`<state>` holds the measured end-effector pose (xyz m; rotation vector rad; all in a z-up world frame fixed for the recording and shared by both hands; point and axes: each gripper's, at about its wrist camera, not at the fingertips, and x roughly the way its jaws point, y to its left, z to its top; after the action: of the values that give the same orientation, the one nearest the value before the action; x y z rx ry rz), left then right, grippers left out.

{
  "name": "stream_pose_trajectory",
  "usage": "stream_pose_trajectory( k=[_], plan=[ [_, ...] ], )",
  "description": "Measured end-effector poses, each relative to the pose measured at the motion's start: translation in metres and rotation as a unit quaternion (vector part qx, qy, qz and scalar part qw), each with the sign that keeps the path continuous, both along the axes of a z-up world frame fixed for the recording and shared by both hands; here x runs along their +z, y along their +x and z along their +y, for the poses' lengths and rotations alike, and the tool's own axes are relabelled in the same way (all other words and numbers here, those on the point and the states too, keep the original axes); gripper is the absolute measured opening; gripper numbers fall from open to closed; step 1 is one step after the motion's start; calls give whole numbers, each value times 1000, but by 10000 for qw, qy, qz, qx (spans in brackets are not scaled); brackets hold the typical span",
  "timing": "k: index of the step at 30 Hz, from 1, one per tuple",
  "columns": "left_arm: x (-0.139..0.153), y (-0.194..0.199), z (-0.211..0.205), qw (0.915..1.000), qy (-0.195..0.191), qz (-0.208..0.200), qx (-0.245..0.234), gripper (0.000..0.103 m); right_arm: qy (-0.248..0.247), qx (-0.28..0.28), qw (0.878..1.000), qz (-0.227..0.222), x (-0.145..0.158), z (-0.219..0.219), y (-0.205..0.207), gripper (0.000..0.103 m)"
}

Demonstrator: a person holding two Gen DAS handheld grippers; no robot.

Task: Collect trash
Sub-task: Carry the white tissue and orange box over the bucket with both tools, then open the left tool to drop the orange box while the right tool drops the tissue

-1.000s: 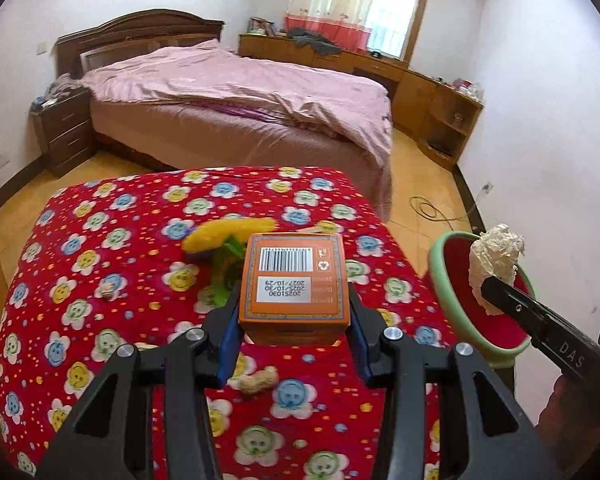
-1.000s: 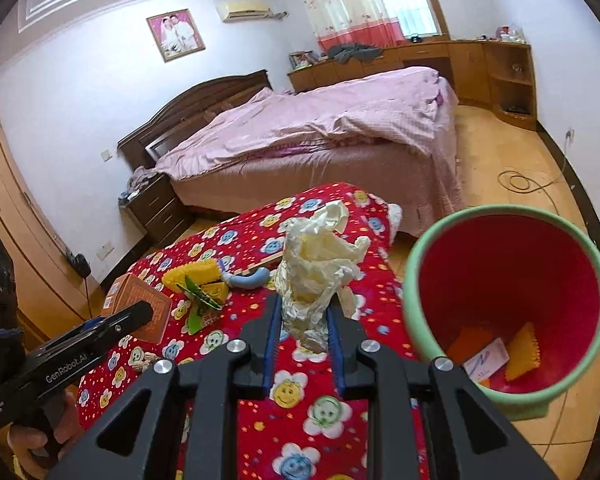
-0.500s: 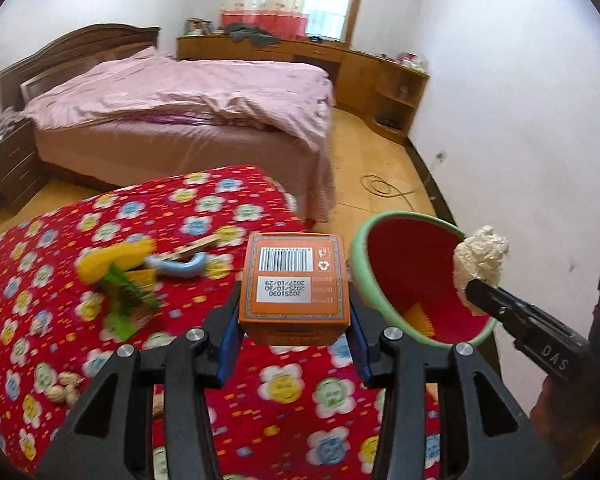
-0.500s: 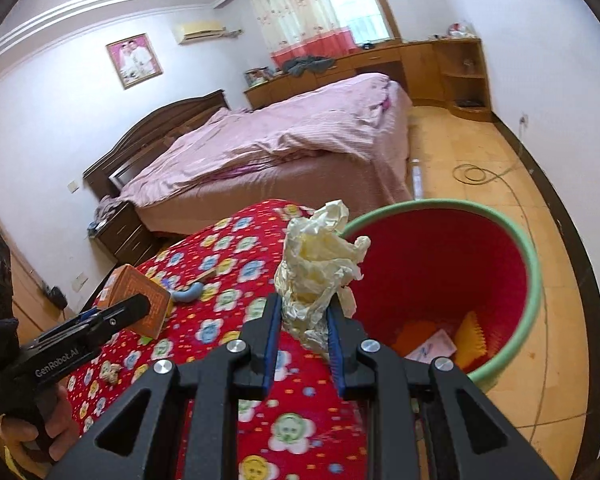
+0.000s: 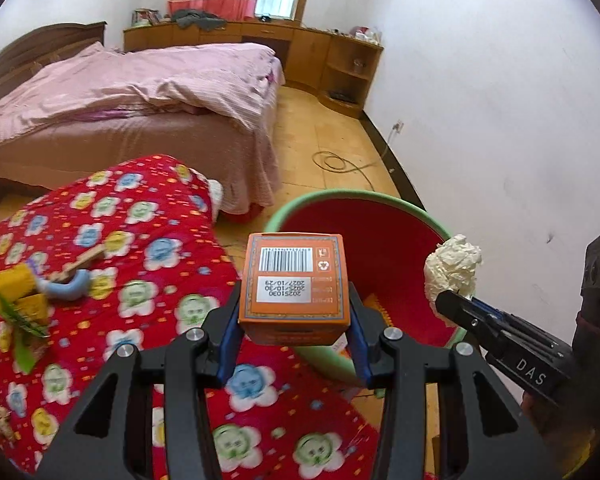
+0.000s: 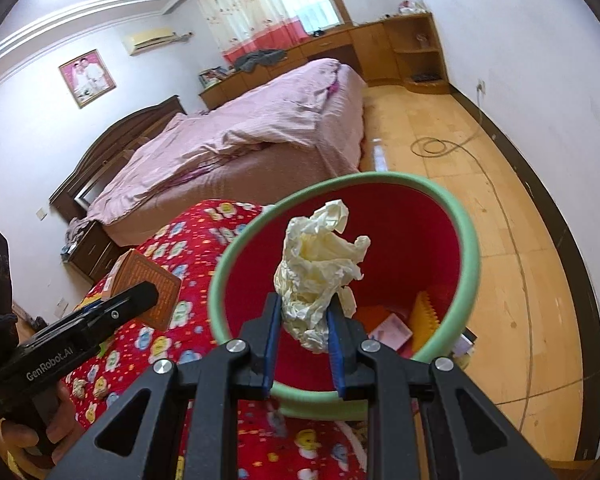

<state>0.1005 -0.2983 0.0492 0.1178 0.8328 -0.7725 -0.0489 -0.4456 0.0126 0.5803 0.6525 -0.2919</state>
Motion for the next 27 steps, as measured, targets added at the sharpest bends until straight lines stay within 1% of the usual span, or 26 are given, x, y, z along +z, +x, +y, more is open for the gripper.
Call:
stream_pose_trajectory(
  k=[4,6,10,11,12,15,21,23,27],
  plan=[
    [-9,2,-18,9999,50,75,-136,46,91,-122,9998,86,-10,-13,-2,25],
    [-11,1,-25,9997,95,77,-209,46,119,-158,9998,102,-13,-17,-4,27],
    [-15,-2,-35,9993,163,93,-316,46,161,-220,9996,106,-16,-22,-6,28],
    [-16,-1,-36,9993,165,107,-326,47,175,-230,9995,107,-17,-24,-7,29],
    [-16,-2,-37,9993,153,122,-333,53,187,-238,9995,105,-18,-25,-7,29],
    [-16,0,-36,9995,130,114,-281,54,222,-256,9994,92,-19,-30,-8,30],
    [-14,2,-27,9997,77,178,-151,54,235,-262,9994,34,-17,-29,-10,39],
    [-13,3,-22,9998,61,182,-72,54,221,-261,9994,8,-15,-27,-10,43],
    [-10,4,-7,9998,18,179,69,54,207,-243,9995,-60,-12,-24,-14,45]
  ],
)
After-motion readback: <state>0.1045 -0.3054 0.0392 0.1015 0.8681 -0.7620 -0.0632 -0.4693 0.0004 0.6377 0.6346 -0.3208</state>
